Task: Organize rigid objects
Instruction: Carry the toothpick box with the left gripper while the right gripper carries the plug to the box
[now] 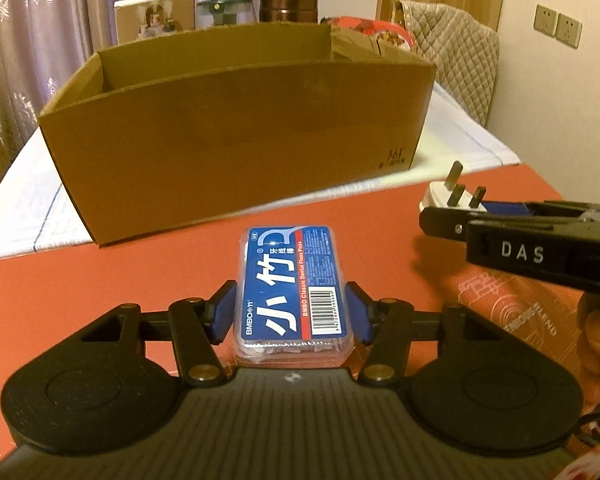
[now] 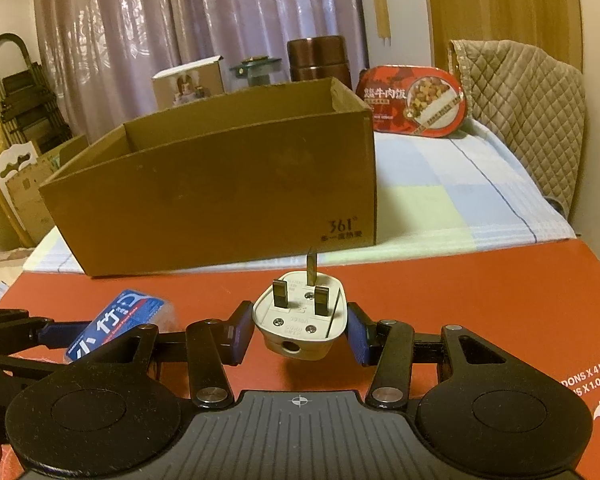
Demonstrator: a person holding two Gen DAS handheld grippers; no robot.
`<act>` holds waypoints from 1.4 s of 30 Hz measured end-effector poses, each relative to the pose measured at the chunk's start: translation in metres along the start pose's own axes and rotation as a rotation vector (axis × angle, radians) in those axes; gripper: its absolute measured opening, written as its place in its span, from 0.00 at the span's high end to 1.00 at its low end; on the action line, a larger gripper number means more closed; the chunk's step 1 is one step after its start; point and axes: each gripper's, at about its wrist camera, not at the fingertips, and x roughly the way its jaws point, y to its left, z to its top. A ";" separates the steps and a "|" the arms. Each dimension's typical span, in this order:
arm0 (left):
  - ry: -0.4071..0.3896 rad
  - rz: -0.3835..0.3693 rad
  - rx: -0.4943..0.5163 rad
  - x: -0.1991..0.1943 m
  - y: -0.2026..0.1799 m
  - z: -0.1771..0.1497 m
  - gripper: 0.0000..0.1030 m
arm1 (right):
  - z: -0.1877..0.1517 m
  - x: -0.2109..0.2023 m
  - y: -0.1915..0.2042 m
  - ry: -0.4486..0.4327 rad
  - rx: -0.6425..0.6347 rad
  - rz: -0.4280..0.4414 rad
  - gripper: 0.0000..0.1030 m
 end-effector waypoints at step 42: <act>-0.271 0.139 -0.178 -0.032 0.092 0.142 0.49 | 0.157 -0.004 0.013 -0.240 0.055 0.083 0.56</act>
